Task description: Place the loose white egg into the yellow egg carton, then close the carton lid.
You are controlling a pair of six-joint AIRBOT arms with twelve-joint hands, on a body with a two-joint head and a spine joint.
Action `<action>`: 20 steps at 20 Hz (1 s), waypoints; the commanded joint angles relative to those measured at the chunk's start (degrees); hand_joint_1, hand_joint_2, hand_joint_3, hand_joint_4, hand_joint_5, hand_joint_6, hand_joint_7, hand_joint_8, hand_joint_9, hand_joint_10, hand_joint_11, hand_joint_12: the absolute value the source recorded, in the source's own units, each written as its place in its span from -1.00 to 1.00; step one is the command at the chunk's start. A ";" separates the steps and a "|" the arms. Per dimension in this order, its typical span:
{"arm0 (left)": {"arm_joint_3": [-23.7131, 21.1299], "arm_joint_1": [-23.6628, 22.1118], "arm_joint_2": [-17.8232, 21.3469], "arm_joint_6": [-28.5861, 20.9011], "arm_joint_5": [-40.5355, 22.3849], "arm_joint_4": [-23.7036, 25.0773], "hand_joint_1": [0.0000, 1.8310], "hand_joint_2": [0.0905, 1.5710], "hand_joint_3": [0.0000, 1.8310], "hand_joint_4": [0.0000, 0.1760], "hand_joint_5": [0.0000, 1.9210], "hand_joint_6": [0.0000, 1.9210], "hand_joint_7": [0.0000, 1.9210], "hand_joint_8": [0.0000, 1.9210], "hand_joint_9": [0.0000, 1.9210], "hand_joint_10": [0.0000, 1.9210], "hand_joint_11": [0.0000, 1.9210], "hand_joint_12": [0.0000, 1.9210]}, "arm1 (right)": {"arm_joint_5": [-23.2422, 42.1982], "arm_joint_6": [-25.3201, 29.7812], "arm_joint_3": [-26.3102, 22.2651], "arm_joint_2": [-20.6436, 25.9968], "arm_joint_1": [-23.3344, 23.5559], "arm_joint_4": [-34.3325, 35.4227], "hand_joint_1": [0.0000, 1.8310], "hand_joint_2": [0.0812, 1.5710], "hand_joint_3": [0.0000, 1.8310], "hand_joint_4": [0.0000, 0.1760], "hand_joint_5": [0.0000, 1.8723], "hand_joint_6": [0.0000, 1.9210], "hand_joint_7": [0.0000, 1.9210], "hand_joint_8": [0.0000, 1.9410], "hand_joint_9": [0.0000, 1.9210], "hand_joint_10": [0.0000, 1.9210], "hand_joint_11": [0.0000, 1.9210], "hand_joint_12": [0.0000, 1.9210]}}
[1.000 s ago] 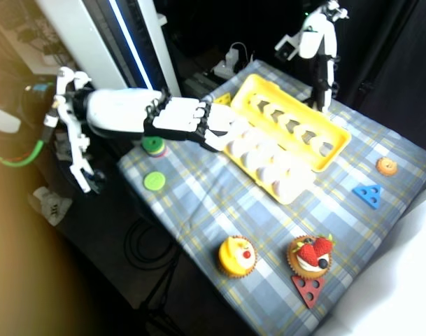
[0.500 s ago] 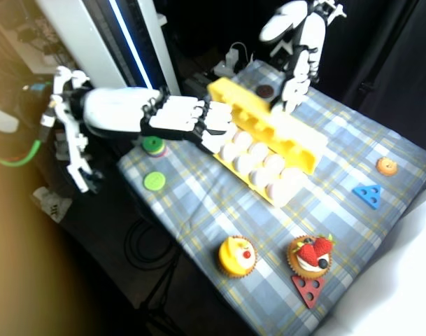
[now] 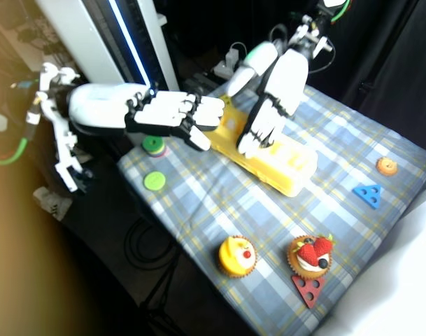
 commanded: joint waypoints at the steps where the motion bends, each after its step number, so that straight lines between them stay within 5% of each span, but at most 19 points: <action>1: -1.05 -1.48 1.59 1.27 -3.83 -4.79 -0.80 0.87 -0.99 -0.33 -1.00 -1.00 -1.00 -1.00 -0.90 -1.00 -1.00 0.57 | 7.24 -0.10 -0.03 0.28 0.44 0.36 -0.44 0.66 -1.00 -0.20 -1.00 -1.00 -1.00 -1.00 -0.98 -0.99 -1.00 -0.22; 2: -2.38 -2.06 3.14 3.59 -4.14 -6.45 -0.80 0.87 -0.99 -0.33 -1.00 -1.00 -1.00 -1.00 -0.90 -1.00 -1.00 0.57 | 7.24 -0.10 -0.05 0.29 0.44 0.36 -0.44 0.66 -1.00 -0.20 -1.00 -1.00 -1.00 -1.00 -0.98 -0.99 -1.00 -0.22; 3: -3.56 -2.62 4.51 5.67 -4.43 -7.81 -0.86 0.88 -0.99 -0.86 -1.00 -1.00 -1.00 -1.00 -0.91 -0.99 -1.00 0.36 | 7.25 -0.10 -0.07 0.29 0.44 0.36 -0.44 0.66 -1.00 -0.21 -1.00 -1.00 -1.00 -1.00 -0.99 -1.00 -1.00 -0.18; 4: -4.73 -3.18 5.95 7.54 -4.97 -9.17 -0.90 0.89 -0.99 -0.91 -0.99 -1.00 -1.00 -1.00 -0.92 -0.99 -1.00 0.22 | 7.30 -0.10 -0.08 0.30 0.44 0.36 -0.41 0.66 -1.00 -0.22 -1.00 -1.00 -1.00 -1.00 -0.99 -1.00 -1.00 -0.17; 5: -6.06 -3.77 7.60 9.39 -5.58 -10.44 -0.97 0.90 -0.99 -0.56 -1.00 -1.00 -1.00 -1.00 -0.91 -0.99 -1.00 0.33 | 7.41 -0.10 -0.13 0.39 0.39 0.36 -0.40 0.66 -1.00 -0.28 -1.00 -1.00 -1.00 -1.00 -1.00 -1.00 -1.00 -0.21; 7: -8.68 -3.97 11.07 14.69 -6.55 -14.68 -0.85 0.89 -1.00 -0.37 -0.98 -0.99 -0.97 -0.99 -0.85 -0.96 -1.00 0.43 | 8.12 -0.10 -0.38 0.89 0.13 0.52 -0.40 0.66 -1.00 -0.26 -1.00 -1.00 -1.00 -1.00 -1.00 -1.00 -1.00 -0.19; 9: -11.72 -3.53 15.20 21.70 -7.41 -20.44 -0.80 0.89 -1.00 0.15 -0.94 -0.98 -0.93 -0.98 -0.82 -0.95 -1.00 0.45 | 9.69 -0.10 -0.76 1.55 -0.50 0.92 -0.39 0.67 -1.00 -0.41 -1.00 -1.00 -1.00 -1.00 -1.00 -1.00 -1.00 -0.36; 10: -13.74 -2.77 18.21 27.98 -7.41 -25.60 -0.71 0.90 -1.00 -0.15 -0.88 -0.96 -0.87 -0.96 -0.78 -0.93 -1.00 0.46 | 11.11 -0.10 -1.10 2.20 -1.32 1.43 -0.40 0.67 -1.00 -0.31 -1.00 -1.00 -1.00 -1.00 -1.00 -1.00 -1.00 -0.43; 11: -15.33 -1.38 20.77 34.54 -8.01 -31.92 -0.70 0.91 -1.00 -1.00 -0.86 -0.95 -0.83 -0.95 -0.77 -0.92 -1.00 0.47 | 12.45 -0.23 -1.50 2.89 -2.24 2.11 -0.40 0.66 -1.00 -0.15 -1.00 -1.00 -1.00 -1.00 -1.00 -1.00 -1.00 -0.45; 13: -16.64 0.46 22.97 41.12 -9.15 -38.70 -0.70 0.87 -1.00 -1.00 -0.82 -0.94 -0.80 -0.96 -0.77 -0.92 -1.00 0.32 | 13.61 -0.51 -1.78 3.29 -2.90 2.87 -0.42 0.68 -1.00 -0.14 -1.00 -1.00 -1.00 -1.00 -0.96 -0.98 -1.00 -0.39; 15: -18.80 5.96 26.37 52.70 -13.72 -52.28 -0.76 0.77 -1.00 -0.59 -0.91 -0.99 -0.86 -0.99 -0.88 -0.96 -1.00 -0.03 | 15.48 -0.73 -2.03 3.44 -3.73 3.85 -0.47 0.67 -1.00 -0.16 -1.00 -1.00 -1.00 -1.00 -0.96 -0.98 -1.00 -0.45; 16: -19.49 8.44 27.44 56.34 -16.40 -56.81 -0.83 0.74 -1.00 -1.00 -0.97 -1.00 -0.97 -1.00 -0.98 -0.99 -1.00 -0.26 | 16.20 -0.75 -2.06 3.44 -3.86 4.21 -0.51 0.64 -1.00 -0.27 -1.00 -1.00 -1.00 -1.00 -0.96 -0.98 -1.00 -0.48; 17: -20.12 10.52 28.14 59.36 -19.18 -60.87 -0.90 0.72 -1.00 -1.00 -0.99 -1.00 -1.00 -1.00 -1.00 -1.00 -1.00 -0.84 | 16.95 -0.82 -2.07 3.44 -3.99 4.61 -0.53 0.63 -1.00 -0.35 -1.00 -1.00 -1.00 -1.00 -0.98 -0.99 -1.00 -0.59; 20: -21.70 18.04 29.78 65.60 -29.74 -71.72 -0.81 0.68 -1.00 -1.00 -1.00 -1.00 -1.00 -1.00 -1.00 -1.00 -1.00 -1.00 | 21.33 -1.00 -2.07 3.37 -5.53 6.65 -0.51 0.59 -1.00 -0.42 -1.00 -1.00 -1.00 -1.00 -1.00 -1.00 -1.00 -0.78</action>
